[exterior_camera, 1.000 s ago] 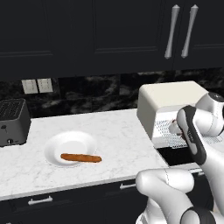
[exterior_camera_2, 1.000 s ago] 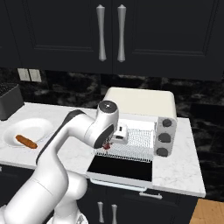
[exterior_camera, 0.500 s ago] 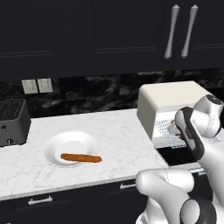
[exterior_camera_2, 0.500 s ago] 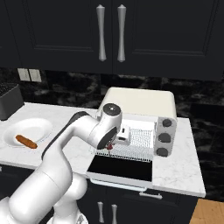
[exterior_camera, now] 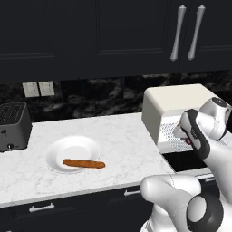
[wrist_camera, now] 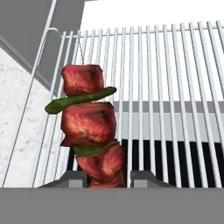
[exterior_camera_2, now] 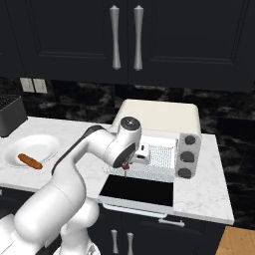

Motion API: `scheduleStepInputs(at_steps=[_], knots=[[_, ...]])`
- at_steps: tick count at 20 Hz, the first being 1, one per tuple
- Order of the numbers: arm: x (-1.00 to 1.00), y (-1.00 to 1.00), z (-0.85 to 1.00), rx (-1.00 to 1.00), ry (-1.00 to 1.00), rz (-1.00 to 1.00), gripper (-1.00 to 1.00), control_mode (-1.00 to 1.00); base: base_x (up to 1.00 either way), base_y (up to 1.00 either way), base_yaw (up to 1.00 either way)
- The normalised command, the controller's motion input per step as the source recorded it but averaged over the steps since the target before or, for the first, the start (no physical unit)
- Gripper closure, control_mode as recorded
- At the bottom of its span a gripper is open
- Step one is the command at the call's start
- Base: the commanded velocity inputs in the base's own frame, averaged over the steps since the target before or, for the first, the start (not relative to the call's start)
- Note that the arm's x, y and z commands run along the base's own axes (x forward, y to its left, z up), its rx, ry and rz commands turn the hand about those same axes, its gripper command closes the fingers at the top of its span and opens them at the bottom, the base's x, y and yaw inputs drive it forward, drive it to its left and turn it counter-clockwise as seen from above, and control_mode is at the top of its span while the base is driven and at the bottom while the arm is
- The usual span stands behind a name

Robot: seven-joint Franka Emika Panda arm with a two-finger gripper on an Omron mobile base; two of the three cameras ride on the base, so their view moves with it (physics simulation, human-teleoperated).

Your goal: Pick up the kebab skewer and baguette bread, and place them inside the toaster oven. Close the toaster oven door and start by setting the timer.

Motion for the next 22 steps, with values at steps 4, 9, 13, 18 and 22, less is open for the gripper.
scheduleStepInputs(at_steps=[4, 9, 13, 18, 22], knots=[[-0.14, 0.0, -0.15, 0.0, 0.0, 0.0, -1.0, -1.0, 0.0, 0.0, 0.0], [0.0, 0.0, 0.01, 0.0, 0.0, 0.0, -1.0, -1.0, 0.0, 0.0, 0.0], [-0.02, 0.02, 0.38, 0.0, 0.0, 0.0, -1.0, -1.0, 0.0, 0.0, 0.0], [-0.24, 0.05, 0.34, 0.0, 0.0, 0.0, -1.0, -1.0, 0.0, 0.0, 0.0], [-0.93, 0.31, 0.24, 0.0, -0.03, 0.0, -1.0, -1.0, 0.0, 0.0, 0.0]])
